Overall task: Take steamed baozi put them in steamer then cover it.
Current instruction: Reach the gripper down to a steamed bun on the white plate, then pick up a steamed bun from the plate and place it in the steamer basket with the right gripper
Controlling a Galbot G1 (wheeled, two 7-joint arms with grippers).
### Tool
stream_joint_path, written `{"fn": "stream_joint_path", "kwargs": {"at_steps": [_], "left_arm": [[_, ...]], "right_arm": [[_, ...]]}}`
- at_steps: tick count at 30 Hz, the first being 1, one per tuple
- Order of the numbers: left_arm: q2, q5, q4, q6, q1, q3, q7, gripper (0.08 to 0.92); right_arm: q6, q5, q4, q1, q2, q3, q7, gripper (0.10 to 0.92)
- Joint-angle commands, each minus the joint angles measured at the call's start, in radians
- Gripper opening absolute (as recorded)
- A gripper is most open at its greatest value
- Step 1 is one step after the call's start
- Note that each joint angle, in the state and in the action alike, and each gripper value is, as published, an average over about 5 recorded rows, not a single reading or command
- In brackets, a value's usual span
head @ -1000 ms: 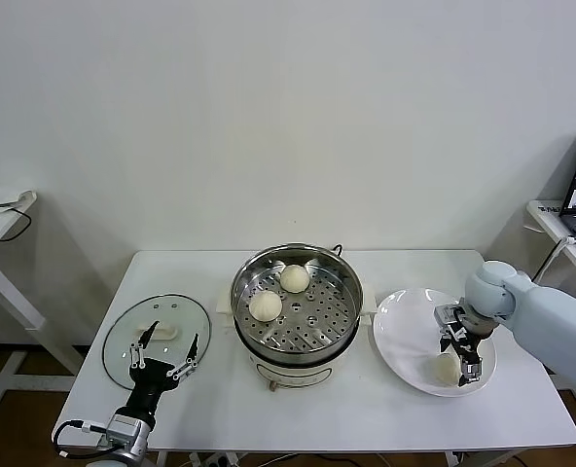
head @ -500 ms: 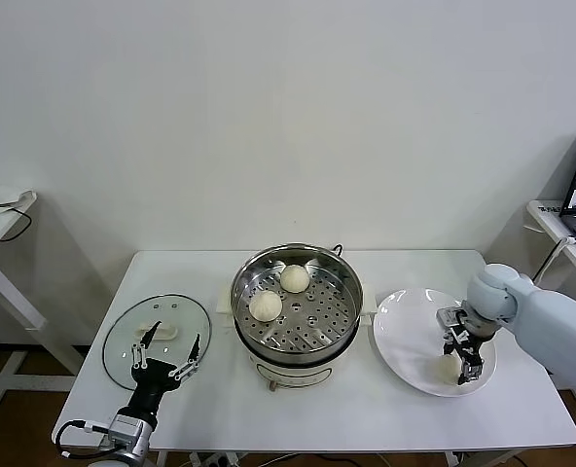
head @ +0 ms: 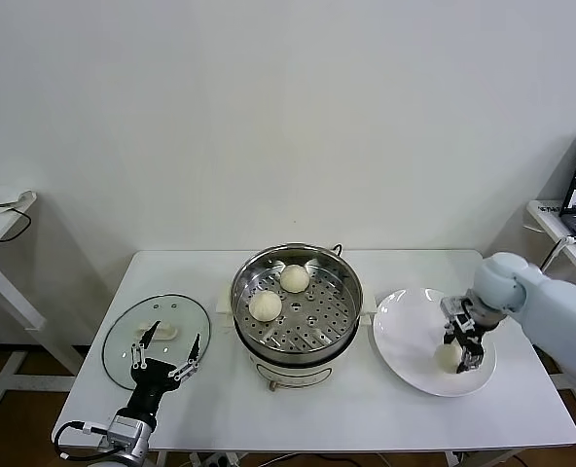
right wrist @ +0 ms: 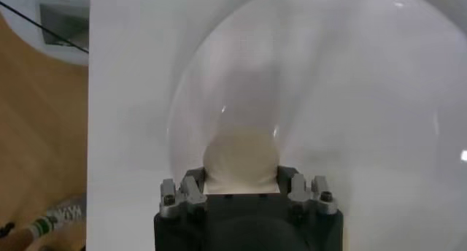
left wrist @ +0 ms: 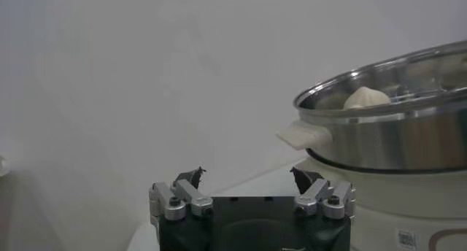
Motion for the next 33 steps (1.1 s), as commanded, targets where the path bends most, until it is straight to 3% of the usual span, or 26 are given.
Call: {"fn": "stream_joint_path", "kwargs": {"at_steps": [1,11,18,33], "left_arm": [[0.001,0.003,-0.004,-0.002,0.001,0.001,0.000,0.823],[0.003,0.004,-0.011,0.000,0.003,0.002,-0.002,0.823],[0.003,0.003,-0.003,-0.001,0.000,0.002,-0.001,0.823],[0.009,-0.013,0.019,-0.003,-0.014,-0.022,0.007,0.823]], "right_arm": [[0.029,0.148,0.048,0.315,-0.010,-0.129,-0.012,0.649],[0.260,0.241,0.100,0.725,0.103,-0.358,-0.037,0.661],[0.465,0.250,0.173,0.826,0.244,-0.474,0.047,0.671],[0.678,0.033,0.196,0.753,0.487,-0.597,0.187,0.696]]}}
